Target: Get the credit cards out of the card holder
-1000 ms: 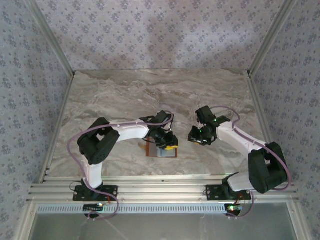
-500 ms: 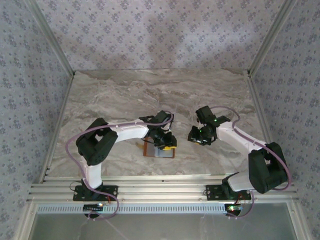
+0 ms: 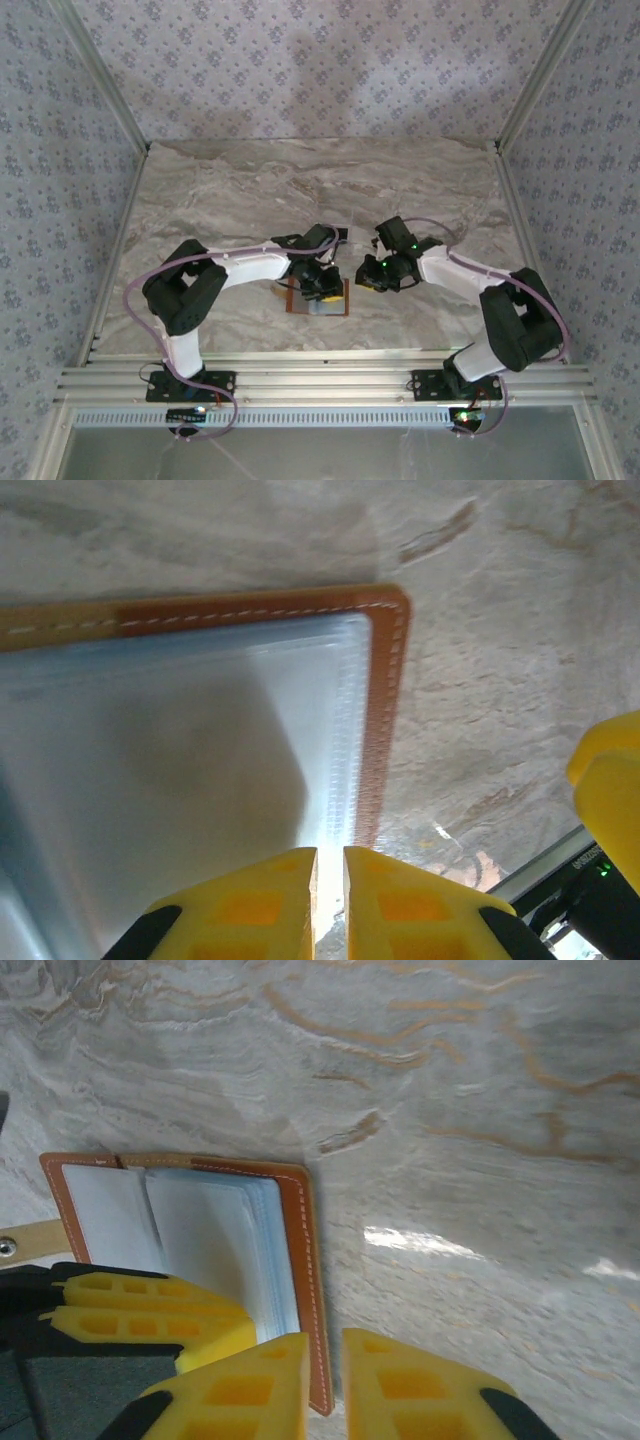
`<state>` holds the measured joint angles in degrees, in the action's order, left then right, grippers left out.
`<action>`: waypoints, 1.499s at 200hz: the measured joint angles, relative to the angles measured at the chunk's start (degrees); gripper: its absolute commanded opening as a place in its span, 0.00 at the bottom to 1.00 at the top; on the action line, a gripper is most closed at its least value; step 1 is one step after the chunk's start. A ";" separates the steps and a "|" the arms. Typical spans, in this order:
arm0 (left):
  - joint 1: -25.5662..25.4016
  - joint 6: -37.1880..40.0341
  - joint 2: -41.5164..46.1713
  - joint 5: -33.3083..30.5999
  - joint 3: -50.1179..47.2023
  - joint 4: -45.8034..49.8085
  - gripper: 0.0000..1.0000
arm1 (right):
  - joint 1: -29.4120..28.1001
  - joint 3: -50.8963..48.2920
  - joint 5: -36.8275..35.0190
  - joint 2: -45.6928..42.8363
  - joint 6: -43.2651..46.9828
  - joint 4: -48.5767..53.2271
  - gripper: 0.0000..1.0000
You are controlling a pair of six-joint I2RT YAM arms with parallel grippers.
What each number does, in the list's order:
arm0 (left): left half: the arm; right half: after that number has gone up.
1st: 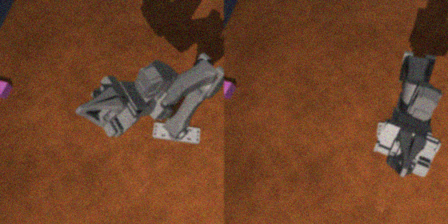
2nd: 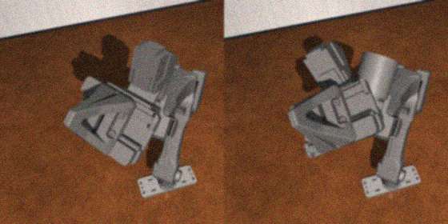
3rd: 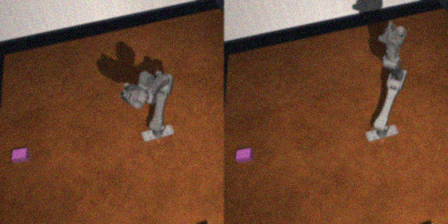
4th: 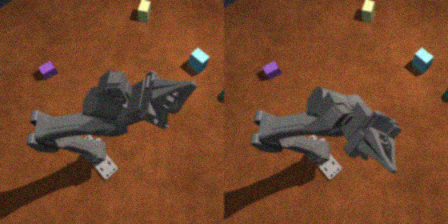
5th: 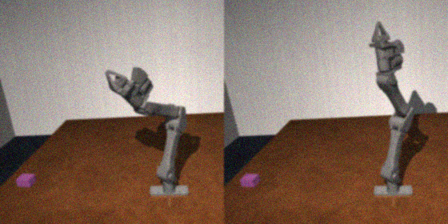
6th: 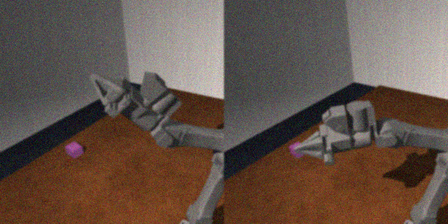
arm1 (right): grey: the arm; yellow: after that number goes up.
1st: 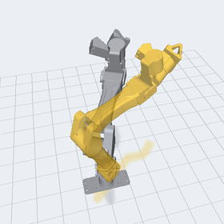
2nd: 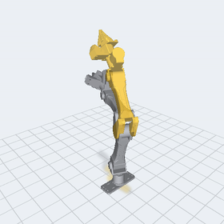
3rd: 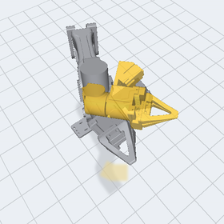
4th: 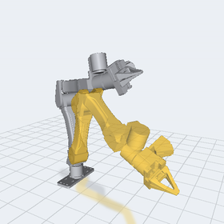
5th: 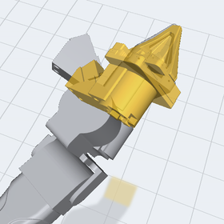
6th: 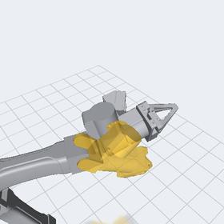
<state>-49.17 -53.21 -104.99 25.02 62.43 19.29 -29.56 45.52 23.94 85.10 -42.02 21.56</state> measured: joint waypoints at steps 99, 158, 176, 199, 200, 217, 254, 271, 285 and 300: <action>0.33 -0.44 0.00 0.68 -1.11 -2.51 0.14 | -2.54 -0.11 2.95 7.87 -3.23 -7.80 0.04; 0.31 -1.09 0.00 1.36 -1.11 -3.02 0.15 | -2.62 -0.11 3.34 9.81 -3.58 -8.96 0.02; 0.31 -1.36 0.00 1.53 -1.11 -3.02 0.16 | -2.62 -0.11 3.34 9.84 -3.54 -8.94 0.02; 0.31 -1.49 -0.02 1.53 -1.14 -3.02 0.16 | -2.62 -0.11 3.34 9.84 -3.48 -8.94 0.01; 0.31 -1.51 -0.02 1.53 -1.14 -3.02 0.16 | -2.62 -0.11 3.32 9.84 -3.48 -8.94 0.01; 0.31 -1.49 -0.02 1.57 -1.40 -3.32 0.16 | -2.62 -0.11 3.32 9.84 -3.43 -8.87 0.01; 0.31 -0.81 -0.07 1.31 -1.40 -2.91 0.18 | -2.62 0.00 3.28 9.84 -3.21 -8.61 0.01; 0.24 0.26 -0.07 1.05 -1.09 -1.81 0.19 | -2.62 0.07 3.06 9.84 -3.17 -8.50 0.01; 0.11 1.18 -0.07 0.79 -0.68 -0.61 0.20 | -2.62 0.13 2.97 9.84 -2.99 -8.39 0.01; 0.02 1.86 -0.07 0.44 -0.24 0.55 0.21 | -2.62 0.17 2.89 9.84 -2.93 -8.26 0.01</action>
<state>-49.15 -51.35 -105.06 25.45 62.19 19.84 -32.18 45.69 26.83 94.94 -44.95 13.30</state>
